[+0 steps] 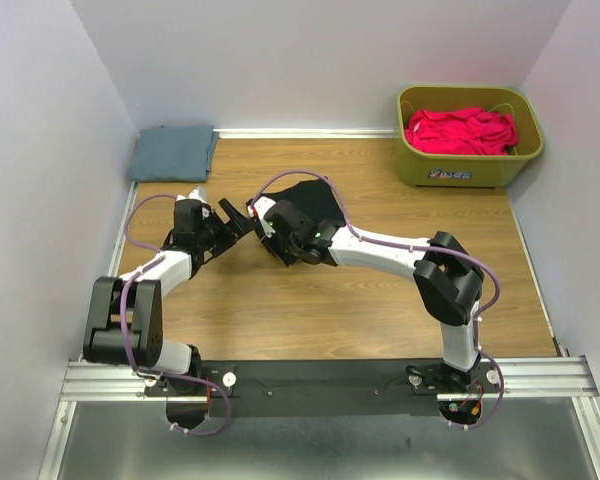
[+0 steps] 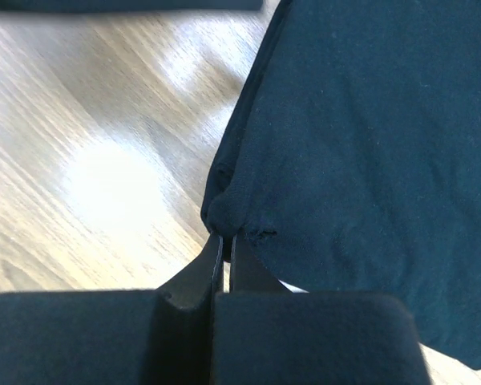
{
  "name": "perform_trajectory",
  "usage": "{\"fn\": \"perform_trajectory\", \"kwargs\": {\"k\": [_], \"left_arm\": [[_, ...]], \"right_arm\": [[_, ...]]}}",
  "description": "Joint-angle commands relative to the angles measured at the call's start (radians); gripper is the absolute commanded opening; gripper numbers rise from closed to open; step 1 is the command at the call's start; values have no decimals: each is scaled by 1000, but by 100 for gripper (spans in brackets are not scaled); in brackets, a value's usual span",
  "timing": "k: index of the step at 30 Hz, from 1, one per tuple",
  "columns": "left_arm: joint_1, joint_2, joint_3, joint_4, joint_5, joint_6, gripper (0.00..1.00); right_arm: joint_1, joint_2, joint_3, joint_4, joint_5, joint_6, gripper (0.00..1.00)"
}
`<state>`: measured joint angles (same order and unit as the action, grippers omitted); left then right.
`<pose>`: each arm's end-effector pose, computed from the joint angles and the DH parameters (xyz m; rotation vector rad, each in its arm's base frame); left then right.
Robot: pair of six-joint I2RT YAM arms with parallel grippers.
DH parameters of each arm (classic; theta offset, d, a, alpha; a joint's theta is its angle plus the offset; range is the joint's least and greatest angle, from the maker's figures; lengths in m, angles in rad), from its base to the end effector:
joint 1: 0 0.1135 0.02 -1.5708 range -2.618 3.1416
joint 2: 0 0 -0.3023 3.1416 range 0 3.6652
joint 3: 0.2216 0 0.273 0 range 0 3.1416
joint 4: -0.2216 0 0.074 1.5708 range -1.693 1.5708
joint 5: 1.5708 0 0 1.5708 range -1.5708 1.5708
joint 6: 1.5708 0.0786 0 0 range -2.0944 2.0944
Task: Fold and stack the t-shirts
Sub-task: Neatly place the folded tshirt to the corner
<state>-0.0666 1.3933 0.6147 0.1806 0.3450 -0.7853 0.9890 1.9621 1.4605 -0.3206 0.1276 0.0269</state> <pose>0.3182 -0.0479 0.1834 -0.5968 2.1779 -0.8481 0.2837 0.4132 0.2062 -1.0609 2.1633 0.3257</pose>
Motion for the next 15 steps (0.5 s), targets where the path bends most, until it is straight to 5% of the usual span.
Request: {"fn": "perform_trajectory", "kwargs": {"k": [1, 10, 15], "left_arm": [[-36, 85, 7, 140, 89, -92, 98], [-113, 263, 20, 301, 69, -192, 97], [-151, 320, 40, 333, 29, -218, 88]], "right_arm": [[-7, -42, -17, 43, -60, 39, 0], [-24, -55, -25, 63, -80, 56, 1], [-30, -57, -29, 74, -82, 57, 1]]}}
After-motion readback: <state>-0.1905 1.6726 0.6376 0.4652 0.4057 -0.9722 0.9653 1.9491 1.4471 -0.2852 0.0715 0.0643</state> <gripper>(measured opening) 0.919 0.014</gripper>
